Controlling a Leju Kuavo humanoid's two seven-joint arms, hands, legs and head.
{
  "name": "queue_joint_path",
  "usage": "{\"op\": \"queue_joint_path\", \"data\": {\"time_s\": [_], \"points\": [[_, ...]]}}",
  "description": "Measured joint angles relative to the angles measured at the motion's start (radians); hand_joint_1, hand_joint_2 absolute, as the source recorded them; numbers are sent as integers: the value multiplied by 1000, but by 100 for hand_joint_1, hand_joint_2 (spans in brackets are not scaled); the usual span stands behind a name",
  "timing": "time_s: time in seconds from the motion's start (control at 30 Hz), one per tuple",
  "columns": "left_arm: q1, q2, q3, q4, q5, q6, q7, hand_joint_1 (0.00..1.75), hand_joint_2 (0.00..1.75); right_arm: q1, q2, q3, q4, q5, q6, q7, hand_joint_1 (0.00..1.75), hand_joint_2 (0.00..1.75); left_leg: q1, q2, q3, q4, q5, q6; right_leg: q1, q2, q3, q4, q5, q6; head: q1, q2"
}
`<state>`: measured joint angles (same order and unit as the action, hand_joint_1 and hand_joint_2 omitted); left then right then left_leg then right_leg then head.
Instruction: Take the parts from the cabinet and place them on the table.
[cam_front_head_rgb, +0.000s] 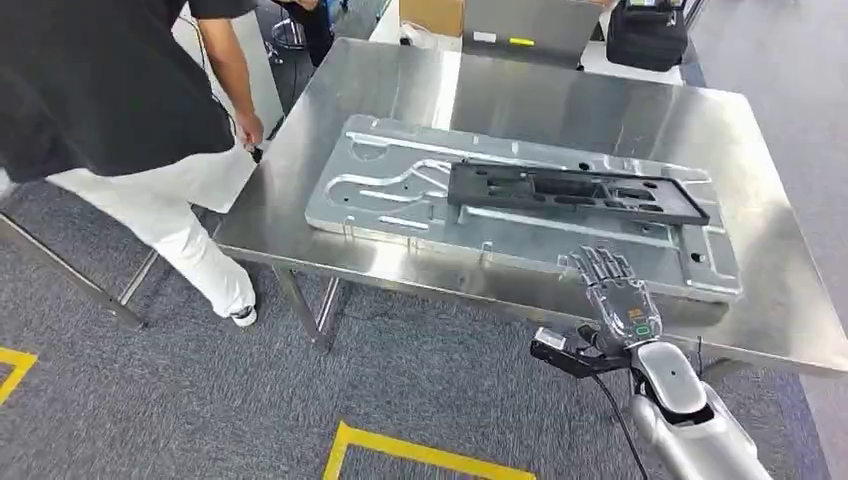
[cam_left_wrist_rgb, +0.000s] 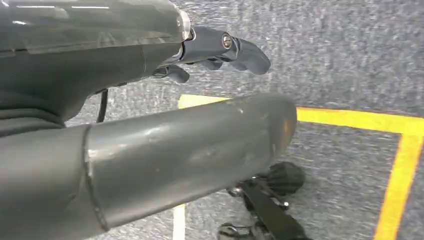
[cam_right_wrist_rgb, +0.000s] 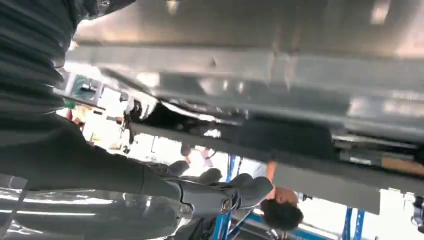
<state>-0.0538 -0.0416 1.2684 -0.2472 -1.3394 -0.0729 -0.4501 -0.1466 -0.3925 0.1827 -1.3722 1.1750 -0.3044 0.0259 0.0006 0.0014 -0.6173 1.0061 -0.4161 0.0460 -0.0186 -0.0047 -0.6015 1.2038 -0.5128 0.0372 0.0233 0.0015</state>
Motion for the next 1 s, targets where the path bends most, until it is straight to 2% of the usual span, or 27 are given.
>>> {"op": "queue_joint_path", "data": {"time_s": [0.03, 0.07, 0.1, 0.17, 0.2, 0.23, 0.27, 0.3, 0.33, 0.37, 0.4, 0.43, 0.47, 0.5, 0.53, 0.57, 0.6, 0.67, 0.7, 0.73, 0.77, 0.8, 0.87, 0.9, 0.93, 0.97, 1.0], "points": [[0, 0, 0, 0, 0, -1, 0, 0, 0, 1, 2, 0, 0, 1, -8, -1, 0, 175, 0, 0, -9, 5, 7, -4, 2, 1, 74, -99, 10, -8, 0, 0], [0, -1, 0, 0, 0, -1, 0, 0, 0, 1, 3, 0, 0, 3, -14, -1, 0, 175, -3, -1, -16, 9, 13, -9, 9, 1, 124, -182, -27, -17, 0, 0], [0, -1, 0, 0, 0, -1, 0, 0, 0, 7, 4, 1, -1, 5, -22, -2, 0, 175, -3, -1, -17, 10, 20, -16, 11, 1, 141, -215, -34, -20, -1, 0], [0, -1, 0, 0, 1, -1, 0, 0, 0, 29, 8, 2, -3, 11, -39, -4, 0, 175, 2, -2, -17, 3, 38, -29, 19, 0, 131, -211, -22, -31, 0, 0], [4, -1, 1, 0, 2, -1, 0, 0, 0, 38, 12, 3, -3, 13, -44, -5, 0, 175, 0, -3, -19, -3, 48, -37, 19, 0, 124, -216, -11, -41, 0, 0], [4, -1, 2, 0, 4, -1, 0, 0, 0, 48, 22, 7, -4, 17, -53, -6, 0, 175, 3, -4, -26, 5, 38, -42, 6, -5, 116, -226, 7, -49, 0, 0], [6, -3, 2, 0, 6, -1, 0, 0, 0, 61, 29, 9, -9, 17, -62, -8, 0, 175, 2, -4, -42, 33, -17, -46, 7, -5, 101, -228, 20, -59, 0, 0], [7, -3, 2, 0, 8, -1, 0, 0, 0, 74, 36, 9, -13, 17, -72, -9, 0, 175, 5, -4, -59, 90, -84, -50, 7, -6, 87, -228, 31, -64, 0, 0], [7, -3, 2, 0, 10, 0, 0, 0, 0, 93, 46, 10, -18, 18, -82, -12, 0, 175, 6, -4, -75, 167, -148, -55, 8, -8, 72, -227, 43, -64, 0, 0], [7, -2, 3, 0, 11, 0, 0, 0, 0, 111, 56, 10, -20, 17, -95, -16, 0, 175, 7, -4, -87, 239, -187, -59, 10, -9, 58, -226, 54, -64, 0, 0], [7, -2, 3, 0, 14, 0, 0, 0, 0, 129, 66, 11, -21, 17, -108, -18, 0, 175, 7, -4, -91, 294, -195, -62, 10, -10, 42, -223, 65, -63, 0, 0], [9, -2, 5, 0, 18, 1, 0, 0, 0, 148, 79, 11, -23, 15, -119, -19, 0, 175, 7, -4, -79, 315, -171, -63, 10, -12, 25, -219, 75, -62, 0, 0], [10, -3, 6, 0, 18, 1, 0, 0, 0, 166, 90, 11, -24, 12, -129, -21, 0, 175, 7, -4, -46, 292, -131, -62, 10, -12, 7, -213, 84, -60, 0, 0], [11, -3, 6, 0, 19, 1, 1, 0, 0, 181, 99, 13, -25, 11, -140, -23, 0, 175, 7, -4, 5, 231, -94, -59, 10, -12, -11, -206, 92, -57, 0, 0], [10, -3, 7, 0, 19, 1, 1, 0, 0, 192, 106, 14, -25, 10, -145, -24, 0, 175, 7, -5, 73, 143, -82, -54, 11, -12, -26, -199, 101, -55, 0, 0], [9, -2, 8, 0, 19, 2, 1, 0, 0, 200, 112, 15, -27, 10, -148, -24, 0, 175, 6, -6, 147, 50, -111, -46, 11, -11, -32, -191, 107, -51, 0, 0], [7, -2, 8, 0, 19, 2, 0, 0, 0, 206, 116, 15, -32, 10, -150, -24, 0, 175, -1, -6, 196, -36, -138, -42, 16, -9, -40, -183, 111, -46, 0, 0], [6, -2, 9, 0, 20, 3, 1, 0, 0, 210, 121, 16, -34, 8, -150, -24, 0, 175, -3, -6, 182, -30, -134, -28, 12, -10, -41, -189, 132, -33, 0, 0], [8, -2, 10, 0, 20, 3, 2, 0, 0, 214, 124, 16, -34, 8, -150, -24, 0, 175, -5, -5, 176, -30, -125, -16, 13, -10, -42, -194, 145, -25, 0, 0], [10, -3, 11, 0, 20, 2, 2, 0, 0, 218, 124, 16, -33, 8, -150, -24, 0, 175, 4, 0, 164, -39, -106, -6, 12, -5, -50, -191, 146, -20, 0, 0], [8, -3, 11, 0, 20, 2, 2, 0, 0, 223, 126, 16, -33, 8, -150, -24, 0, 175, 3, 5, 147, -38, -91, 4, 9, -1, -63, -171, 95, -15, 0, 0], [9, -3, 12, 0, 20, 2, 2, 0, 0, 225, 127, 16, -33, 4, -150, -24, 0, 0, 3, 7, 131, -38, -79, 13, 7, 0, -79, -126, 27, -12, 1, 0], [10, -5, 17, 0, 22, 3, 2, 0, 0, 234, 133, 15, -33, -41, -158, -36, 0, 0, 1, 10, 98, -37, -53, 15, 4, 0, -106, 18, -88, -4, 1, 0], [10, -7, 21, 0, 27, 3, 2, 0, 0, 249, 142, 12, -32, -74, -169, -45, 0, 0, 1, 10, 83, -35, -40, 14, 4, 0, -111, 82, -104, -2, 0, 0], [11, -8, 27, 0, 32, 4, 2, 0, 0, 266, 159, 5, -30, -123, -191, -63, 0, 0, 1, 10, 65, -32, -28, 12, 4, 1, -103, 113, -85, 0, 1, 0], [13, -10, 31, 0, 39, 6, 2, 0, 0, 287, 179, -4, -23, -175, -213, -80, 0, 0, 1, 9, 45, -26, -17, 9, 4, 0, -74, 104, -40, 0, 1, 0], [16, -12, 35, 0, 42, 7, 2, 0, 0, 303, 199, -13, -10, -219, -233, -97, 0, 0, 2, 9, 29, -18, -11, 5, 3, 0, -30, 59, 0, -1, 1, 0]]}}
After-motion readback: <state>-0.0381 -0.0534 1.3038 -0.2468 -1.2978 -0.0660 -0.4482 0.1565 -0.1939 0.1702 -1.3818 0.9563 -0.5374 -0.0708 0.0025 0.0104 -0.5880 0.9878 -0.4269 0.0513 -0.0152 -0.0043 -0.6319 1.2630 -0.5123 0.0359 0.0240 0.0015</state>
